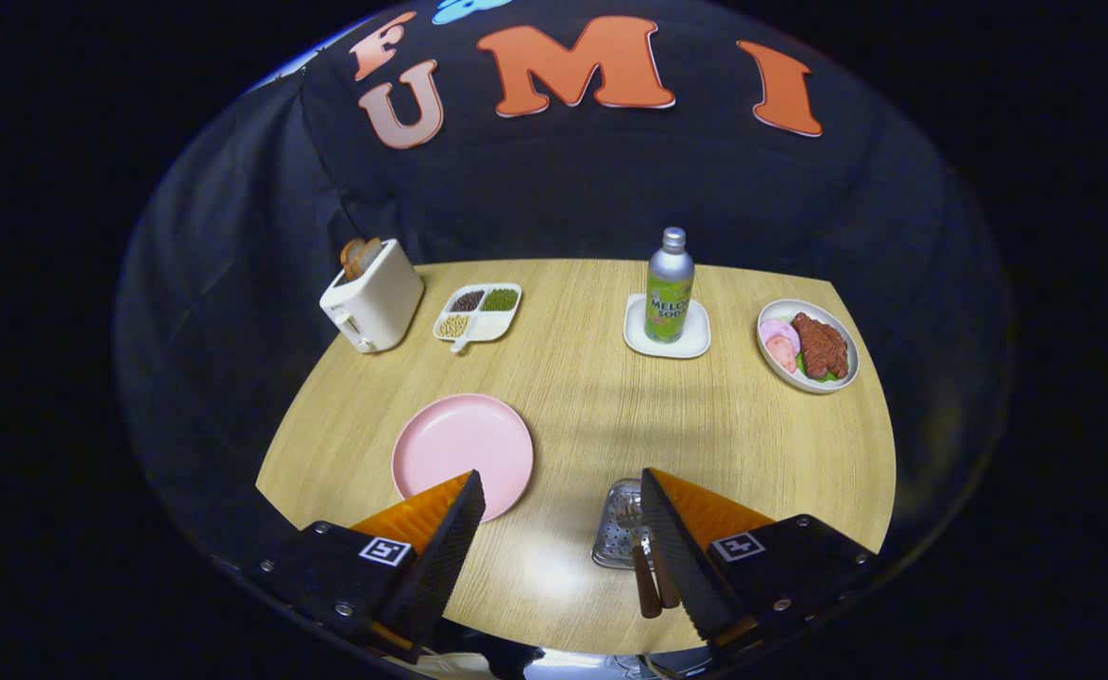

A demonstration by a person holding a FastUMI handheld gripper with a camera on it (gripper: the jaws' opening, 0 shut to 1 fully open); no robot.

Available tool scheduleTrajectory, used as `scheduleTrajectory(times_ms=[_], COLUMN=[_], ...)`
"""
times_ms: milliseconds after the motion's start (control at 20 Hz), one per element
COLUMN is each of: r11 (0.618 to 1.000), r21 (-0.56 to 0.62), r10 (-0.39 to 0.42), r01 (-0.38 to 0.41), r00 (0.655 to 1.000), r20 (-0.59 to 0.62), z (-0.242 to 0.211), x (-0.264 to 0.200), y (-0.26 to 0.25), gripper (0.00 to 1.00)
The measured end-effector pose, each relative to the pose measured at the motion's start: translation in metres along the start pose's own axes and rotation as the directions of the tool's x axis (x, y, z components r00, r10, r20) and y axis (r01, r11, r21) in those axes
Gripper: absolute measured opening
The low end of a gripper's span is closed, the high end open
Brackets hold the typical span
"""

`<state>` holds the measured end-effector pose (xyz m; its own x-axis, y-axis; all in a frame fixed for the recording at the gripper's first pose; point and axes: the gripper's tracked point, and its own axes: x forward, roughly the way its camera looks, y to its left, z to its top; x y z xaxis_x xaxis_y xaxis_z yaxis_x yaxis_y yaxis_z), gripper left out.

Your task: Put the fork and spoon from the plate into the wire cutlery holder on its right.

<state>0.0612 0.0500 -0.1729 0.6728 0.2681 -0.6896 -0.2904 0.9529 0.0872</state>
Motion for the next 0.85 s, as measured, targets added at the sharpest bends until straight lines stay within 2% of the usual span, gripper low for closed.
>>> scheduleTrajectory(times_ms=[300, 550, 700, 850], r11=[0.996, 0.990, 0.986, 0.985], r21=[0.053, 0.092, 0.124, 0.131], r10=[-0.080, -0.133, -0.155, -0.155], r01=[0.071, 0.106, 0.114, 0.110], r00=[0.975, 0.922, 0.901, 0.902], r20=[0.208, 0.364, 0.404, 0.403], z=[0.030, 0.053, 0.050, 0.039], x=[-0.034, -0.062, -0.072, -0.074], y=[-0.015, -0.023, -0.027, -0.024], gripper=[0.99, 0.99, 0.99, 0.99])
